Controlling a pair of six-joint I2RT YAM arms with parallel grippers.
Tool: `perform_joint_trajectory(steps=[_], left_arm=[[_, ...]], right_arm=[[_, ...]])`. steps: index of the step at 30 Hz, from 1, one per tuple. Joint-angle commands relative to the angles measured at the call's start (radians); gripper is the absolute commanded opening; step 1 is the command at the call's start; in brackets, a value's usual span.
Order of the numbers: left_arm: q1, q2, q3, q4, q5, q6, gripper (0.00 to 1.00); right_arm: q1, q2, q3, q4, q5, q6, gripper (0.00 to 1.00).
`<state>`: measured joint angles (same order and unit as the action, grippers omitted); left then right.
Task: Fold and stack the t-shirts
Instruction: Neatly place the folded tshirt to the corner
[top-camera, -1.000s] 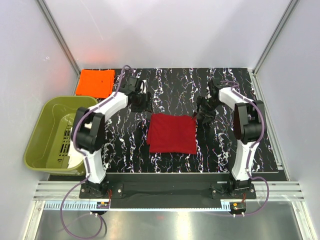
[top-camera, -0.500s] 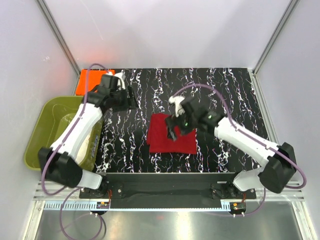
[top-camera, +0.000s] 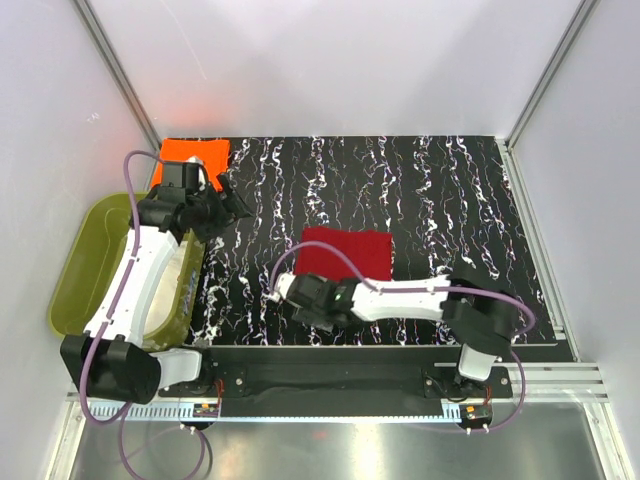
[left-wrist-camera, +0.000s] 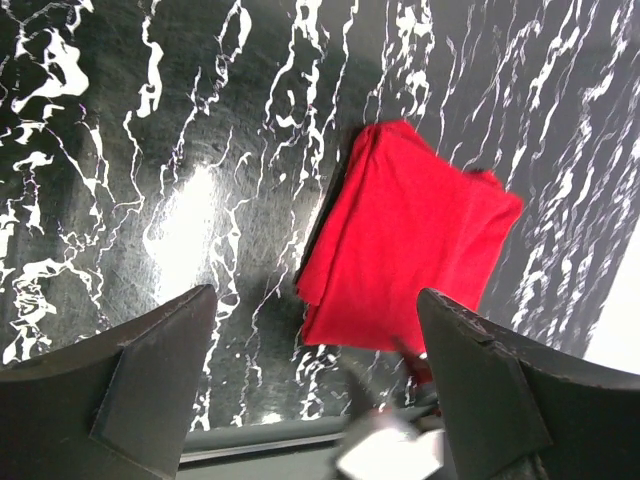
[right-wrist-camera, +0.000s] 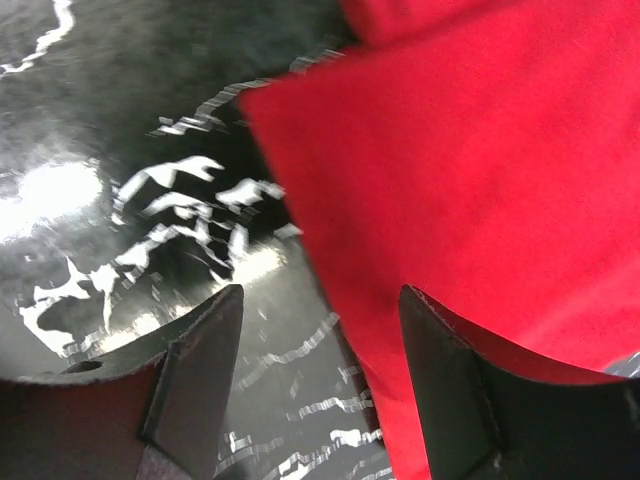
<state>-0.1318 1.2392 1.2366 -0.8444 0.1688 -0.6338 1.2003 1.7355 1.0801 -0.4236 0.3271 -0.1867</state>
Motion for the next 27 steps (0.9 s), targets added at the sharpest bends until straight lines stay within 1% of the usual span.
perform_joint_trajectory(steps=[1,6,9,12,13,16,17,19,20,21,23,24,27], left_arm=[[0.021,0.0,0.054,0.008,0.038,-0.05,0.88],[0.066,-0.017,0.006,0.03,0.092,-0.109,0.89],[0.081,-0.018,-0.018,0.042,0.098,-0.125,0.91],[0.087,-0.003,-0.037,0.047,0.103,-0.121,0.92],[0.087,0.014,-0.038,0.048,0.107,-0.119,0.93],[0.087,0.054,-0.049,0.062,0.139,-0.116,0.94],[0.087,0.065,-0.058,0.071,0.153,-0.118,0.94],[0.087,0.106,-0.062,0.094,0.162,-0.122,0.94],[0.087,0.123,-0.054,0.099,0.173,-0.124,0.94],[0.087,0.14,-0.048,0.106,0.179,-0.122,0.94],[0.083,0.183,-0.029,0.117,0.199,-0.125,0.94],[0.08,0.195,-0.028,0.14,0.208,-0.13,0.95],[0.066,0.25,-0.012,0.171,0.248,-0.141,0.96]], right_arm=[[0.053,0.054,0.009,0.103,0.128,-0.085,0.71],[0.087,0.148,0.046,0.126,0.176,-0.118,0.7],[0.088,0.2,0.044,0.186,0.257,-0.172,0.64],[0.085,0.237,0.04,0.229,0.271,-0.206,0.54],[0.087,0.242,0.043,0.235,0.267,-0.209,0.46],[0.087,0.24,0.06,0.227,0.254,-0.208,0.33],[0.087,0.221,0.058,0.232,0.25,-0.208,0.26],[0.087,0.176,0.057,0.243,0.259,-0.221,0.22],[0.085,0.164,0.055,0.247,0.262,-0.226,0.18],[0.084,0.15,0.055,0.256,0.263,-0.238,0.17],[0.075,0.116,0.055,0.258,0.256,-0.247,0.1],[0.068,0.107,0.057,0.259,0.257,-0.258,0.0],[0.044,0.061,0.058,0.263,0.236,-0.26,0.0]])
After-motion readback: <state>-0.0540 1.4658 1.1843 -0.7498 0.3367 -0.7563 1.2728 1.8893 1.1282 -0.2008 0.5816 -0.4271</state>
